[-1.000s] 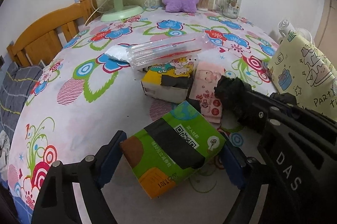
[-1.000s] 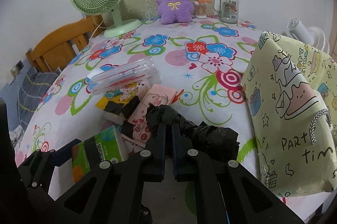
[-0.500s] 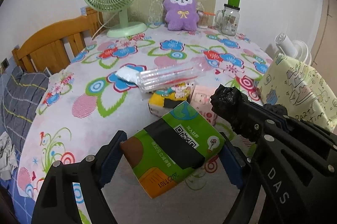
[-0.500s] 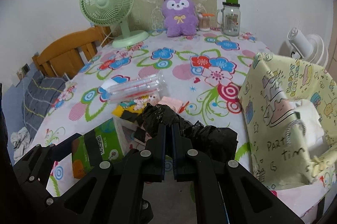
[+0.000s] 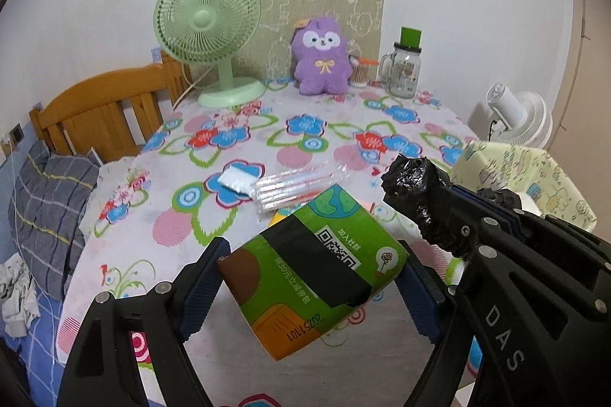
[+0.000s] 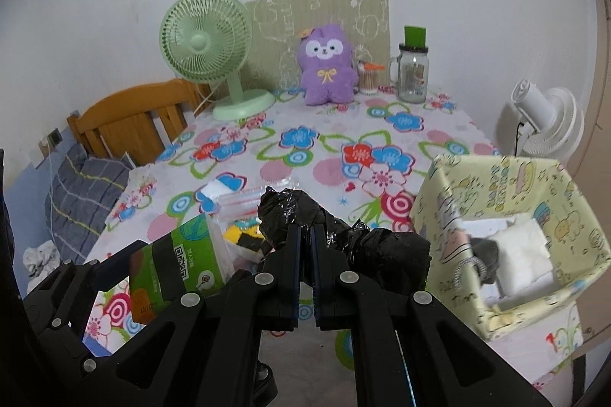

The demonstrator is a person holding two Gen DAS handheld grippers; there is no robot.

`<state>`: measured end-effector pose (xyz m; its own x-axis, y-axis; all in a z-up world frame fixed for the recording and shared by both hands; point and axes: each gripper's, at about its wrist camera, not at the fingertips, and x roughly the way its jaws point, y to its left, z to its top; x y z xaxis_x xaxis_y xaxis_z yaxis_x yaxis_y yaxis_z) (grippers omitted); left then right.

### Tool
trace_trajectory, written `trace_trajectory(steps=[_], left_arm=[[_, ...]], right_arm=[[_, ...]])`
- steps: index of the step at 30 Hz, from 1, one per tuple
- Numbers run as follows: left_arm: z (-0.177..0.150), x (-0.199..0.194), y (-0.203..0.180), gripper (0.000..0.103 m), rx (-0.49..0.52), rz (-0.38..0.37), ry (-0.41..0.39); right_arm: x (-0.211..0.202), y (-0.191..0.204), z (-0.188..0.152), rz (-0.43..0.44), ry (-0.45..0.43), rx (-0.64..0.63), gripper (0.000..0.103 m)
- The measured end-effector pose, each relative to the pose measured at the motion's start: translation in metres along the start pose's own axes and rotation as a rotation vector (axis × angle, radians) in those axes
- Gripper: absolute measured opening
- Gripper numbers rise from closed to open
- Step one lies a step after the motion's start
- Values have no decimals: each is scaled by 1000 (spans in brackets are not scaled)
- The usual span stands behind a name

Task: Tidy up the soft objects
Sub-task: 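Carry the black bag and green package over the fabric basket with both tools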

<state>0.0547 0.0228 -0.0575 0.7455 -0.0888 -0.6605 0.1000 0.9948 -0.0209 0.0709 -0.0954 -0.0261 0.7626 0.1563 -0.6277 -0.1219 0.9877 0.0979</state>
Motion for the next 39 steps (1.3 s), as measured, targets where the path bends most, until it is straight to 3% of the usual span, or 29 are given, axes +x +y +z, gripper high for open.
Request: trace_trajectory(steps=[11,23,39], left_arm=[[21,-32,-11,86,9,6,-64],[32,-41,-31,86,10,-15,-97],[41,-38,-90,86,44,-52,-108]], right_arm=[[-34,-4,20,8,-63,-1,8],[-52,-24,32,-9,-99,3,8],[-66,-83,36,-51,-130,38,8]])
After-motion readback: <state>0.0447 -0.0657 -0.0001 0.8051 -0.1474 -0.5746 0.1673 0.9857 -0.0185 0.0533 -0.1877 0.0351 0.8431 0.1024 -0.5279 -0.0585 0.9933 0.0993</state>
